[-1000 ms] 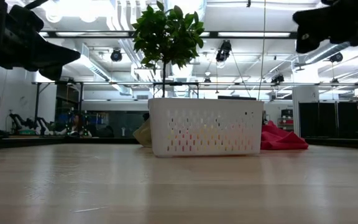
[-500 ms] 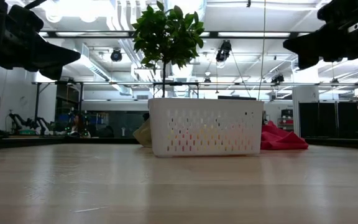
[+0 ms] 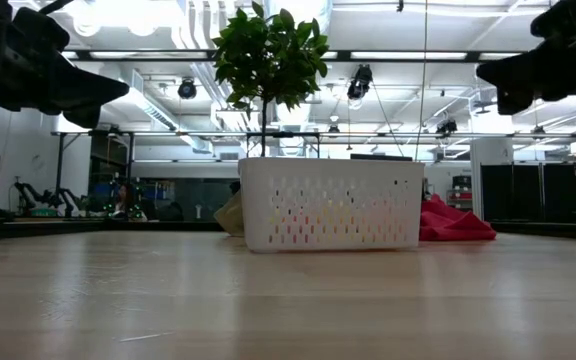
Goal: Pick and placing Produce into tupperware
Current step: Return to Home Position
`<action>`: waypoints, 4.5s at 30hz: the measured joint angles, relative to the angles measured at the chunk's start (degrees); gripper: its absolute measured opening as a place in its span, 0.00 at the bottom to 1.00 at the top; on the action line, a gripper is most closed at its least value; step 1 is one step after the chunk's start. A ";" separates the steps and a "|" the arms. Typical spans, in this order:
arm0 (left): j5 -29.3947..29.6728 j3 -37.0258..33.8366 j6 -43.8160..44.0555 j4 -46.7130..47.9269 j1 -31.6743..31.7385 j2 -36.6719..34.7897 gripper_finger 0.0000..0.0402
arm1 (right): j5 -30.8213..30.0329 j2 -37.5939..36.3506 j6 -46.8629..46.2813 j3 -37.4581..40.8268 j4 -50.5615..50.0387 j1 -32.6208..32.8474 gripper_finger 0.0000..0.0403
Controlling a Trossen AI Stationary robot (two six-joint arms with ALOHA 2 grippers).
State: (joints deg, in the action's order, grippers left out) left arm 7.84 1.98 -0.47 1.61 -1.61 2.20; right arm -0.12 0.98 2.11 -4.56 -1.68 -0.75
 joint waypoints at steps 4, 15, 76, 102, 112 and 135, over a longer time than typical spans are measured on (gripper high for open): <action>-0.35 0.00 0.15 0.24 -0.04 0.00 0.00 | -0.06 -0.94 -0.24 1.58 -0.34 0.00 0.02; -1.77 -0.31 0.15 -0.09 -0.04 -0.20 0.00 | -0.09 -0.91 -1.70 1.82 -3.97 0.00 0.02; -1.62 -0.31 1.57 -1.11 -0.02 0.04 0.00 | -0.02 1.08 -1.71 1.82 -3.93 0.00 0.02; -1.64 -0.31 1.57 -1.14 -0.02 0.17 0.00 | -0.02 1.08 -1.70 1.80 -3.93 -0.02 0.02; -1.64 -0.31 1.57 -1.14 -0.04 0.17 0.00 | 0.00 1.08 -1.70 1.80 -3.93 0.00 0.02; -1.64 -0.37 1.57 -1.14 -0.04 0.17 0.00 | 0.00 1.08 -1.69 1.80 -3.93 -0.02 0.02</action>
State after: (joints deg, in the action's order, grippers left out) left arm 6.20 1.61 1.10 0.47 -1.65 2.37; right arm -0.12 2.07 0.43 -2.76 -5.61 -0.77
